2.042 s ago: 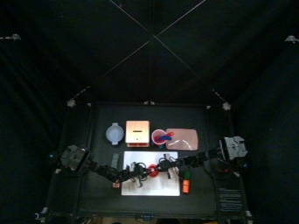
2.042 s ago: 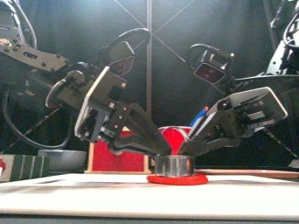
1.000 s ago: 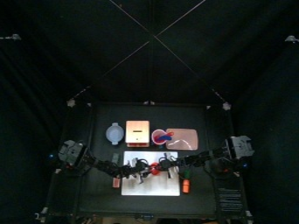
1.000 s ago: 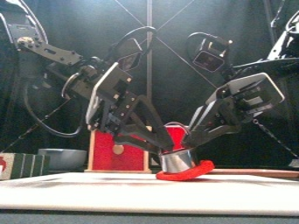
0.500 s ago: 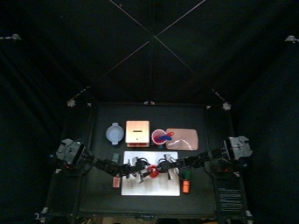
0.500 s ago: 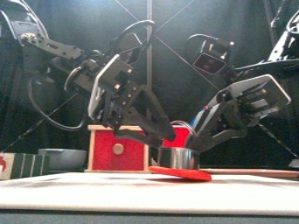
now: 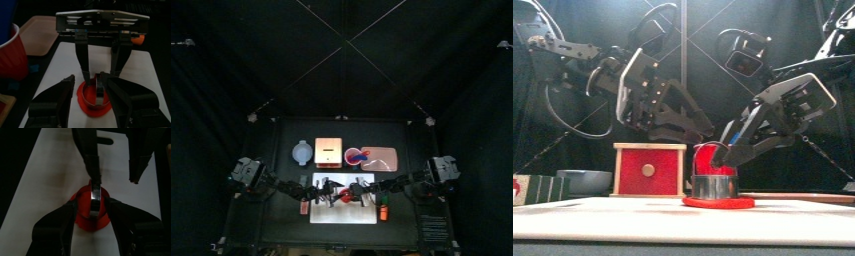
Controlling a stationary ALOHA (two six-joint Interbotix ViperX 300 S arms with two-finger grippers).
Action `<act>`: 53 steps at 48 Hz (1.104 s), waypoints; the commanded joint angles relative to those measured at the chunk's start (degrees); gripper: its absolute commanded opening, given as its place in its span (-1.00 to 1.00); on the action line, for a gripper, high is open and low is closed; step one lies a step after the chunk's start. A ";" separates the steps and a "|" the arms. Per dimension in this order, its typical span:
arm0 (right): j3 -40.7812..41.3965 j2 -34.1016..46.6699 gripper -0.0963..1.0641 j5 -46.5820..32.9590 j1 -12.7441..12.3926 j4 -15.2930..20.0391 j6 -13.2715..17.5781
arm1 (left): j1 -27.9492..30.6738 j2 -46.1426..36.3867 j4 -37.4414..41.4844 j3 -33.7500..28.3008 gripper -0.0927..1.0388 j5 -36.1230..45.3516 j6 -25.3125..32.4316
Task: Get the cutter from the drawer then cut the dough then place the extra dough in the bowl
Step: Cut the dough
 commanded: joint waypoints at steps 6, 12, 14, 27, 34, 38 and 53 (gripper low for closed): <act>-3.96 -3.43 0.58 7.65 -0.44 -0.26 0.09 | -1.93 -1.14 -0.88 1.49 0.35 -2.81 -0.09; -5.63 -4.57 0.58 11.78 -0.53 -0.35 0.18 | -2.37 0.18 -2.02 1.85 0.23 -2.81 -0.53; -6.06 -4.92 0.58 13.27 -0.53 -0.35 0.00 | -2.37 0.79 -2.37 1.85 0.20 -2.81 -0.79; -8.35 -5.10 0.58 18.90 -0.53 -1.76 0.53 | -2.37 4.83 -4.22 1.58 0.16 -2.02 -2.55; -8.79 -4.75 0.58 19.51 -0.53 -1.76 0.53 | -2.37 6.15 -4.13 0.62 0.16 -0.88 -2.99; -8.88 -4.66 0.58 19.51 -0.62 -1.76 0.53 | -2.37 6.59 -4.04 0.00 0.16 0.26 -2.99; -9.14 -3.96 0.57 19.69 -0.53 -1.76 0.44 | -1.76 8.44 -4.04 -1.58 0.16 3.87 -2.99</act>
